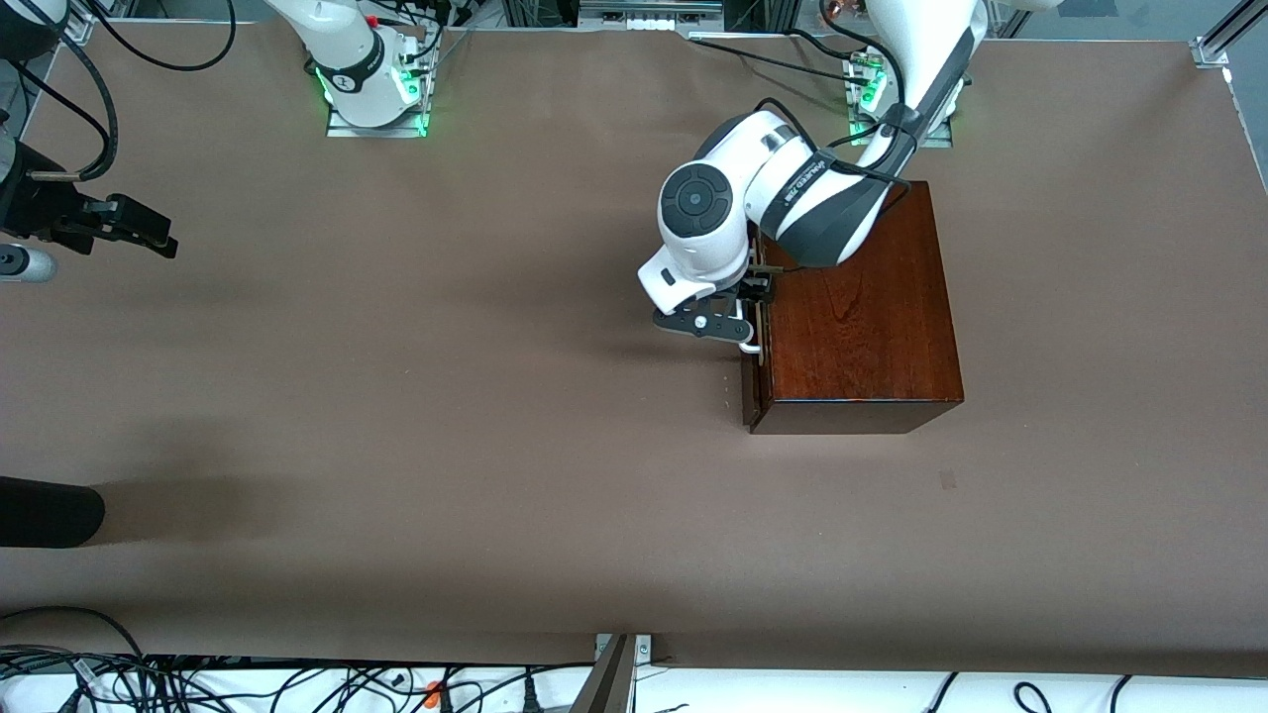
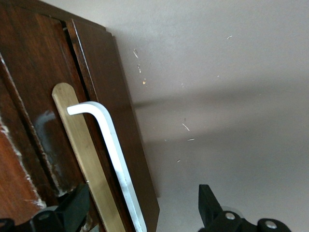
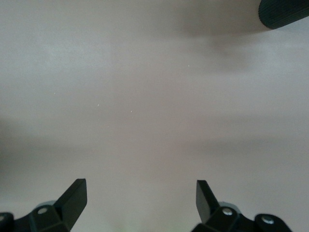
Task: Open drawer, take yellow block, close drawer
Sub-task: 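Lower the left gripper and hook it onto the drawer handle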
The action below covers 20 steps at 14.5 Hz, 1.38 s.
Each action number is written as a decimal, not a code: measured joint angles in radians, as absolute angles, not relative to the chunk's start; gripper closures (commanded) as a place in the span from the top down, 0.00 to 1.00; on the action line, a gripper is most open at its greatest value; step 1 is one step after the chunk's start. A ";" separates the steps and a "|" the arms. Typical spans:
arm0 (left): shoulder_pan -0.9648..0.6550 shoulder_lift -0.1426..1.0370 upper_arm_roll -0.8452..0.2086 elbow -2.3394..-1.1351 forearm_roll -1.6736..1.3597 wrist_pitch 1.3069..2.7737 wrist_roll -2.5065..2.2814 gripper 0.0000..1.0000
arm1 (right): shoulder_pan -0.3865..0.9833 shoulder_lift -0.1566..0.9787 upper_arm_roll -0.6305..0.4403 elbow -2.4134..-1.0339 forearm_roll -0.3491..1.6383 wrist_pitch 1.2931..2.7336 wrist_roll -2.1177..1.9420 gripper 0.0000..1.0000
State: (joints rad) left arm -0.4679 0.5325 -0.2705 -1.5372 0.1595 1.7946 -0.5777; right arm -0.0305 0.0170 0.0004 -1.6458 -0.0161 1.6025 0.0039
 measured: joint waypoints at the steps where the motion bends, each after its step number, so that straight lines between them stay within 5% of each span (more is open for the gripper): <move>1: -0.468 0.533 -0.269 -1.543 0.160 1.795 -0.578 1.00 | -0.030 0.017 0.000 -1.646 -0.016 1.602 0.004 1.00; 20: -0.494 0.598 -0.265 -1.561 0.197 1.866 -0.682 1.00 | -0.030 0.017 0.000 -1.646 -0.016 1.602 0.004 1.00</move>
State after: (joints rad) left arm -0.4944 0.5977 -0.2649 -1.5607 0.1971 1.8658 -0.6815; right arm -0.0305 0.0170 0.0004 -1.6458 -0.0161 1.6025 0.0039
